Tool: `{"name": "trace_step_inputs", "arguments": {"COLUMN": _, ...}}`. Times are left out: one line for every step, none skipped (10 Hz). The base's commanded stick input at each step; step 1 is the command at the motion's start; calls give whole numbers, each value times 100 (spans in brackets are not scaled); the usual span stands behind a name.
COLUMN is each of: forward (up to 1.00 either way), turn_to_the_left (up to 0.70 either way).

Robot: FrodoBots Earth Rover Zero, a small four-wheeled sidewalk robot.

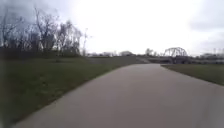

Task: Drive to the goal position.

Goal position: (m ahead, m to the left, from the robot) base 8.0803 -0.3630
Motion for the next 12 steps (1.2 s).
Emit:
{"name": "trace_step_inputs", "arguments": {"forward": 100, "turn_to_the_left": 0}}
{"name": "trace_step_inputs", "arguments": {"forward": 100, "turn_to_the_left": 0}}
{"name": "trace_step_inputs", "arguments": {"forward": 100, "turn_to_the_left": -5}}
{"name": "trace_step_inputs", "arguments": {"forward": 100, "turn_to_the_left": -25}}
{"name": "trace_step_inputs", "arguments": {"forward": 100, "turn_to_the_left": -30}}
{"name": "trace_step_inputs", "arguments": {"forward": 100, "turn_to_the_left": -34}}
{"name": "trace_step_inputs", "arguments": {"forward": 100, "turn_to_the_left": -26}}
{"name": "trace_step_inputs", "arguments": {"forward": 100, "turn_to_the_left": -5}}
{"name": "trace_step_inputs", "arguments": {"forward": 100, "turn_to_the_left": 0}}
{"name": "trace_step_inputs", "arguments": {"forward": 100, "turn_to_the_left": 0}}
{"name": "trace_step_inputs", "arguments": {"forward": 100, "turn_to_the_left": -2}}
{"name": "trace_step_inputs", "arguments": {"forward": 100, "turn_to_the_left": -10}}
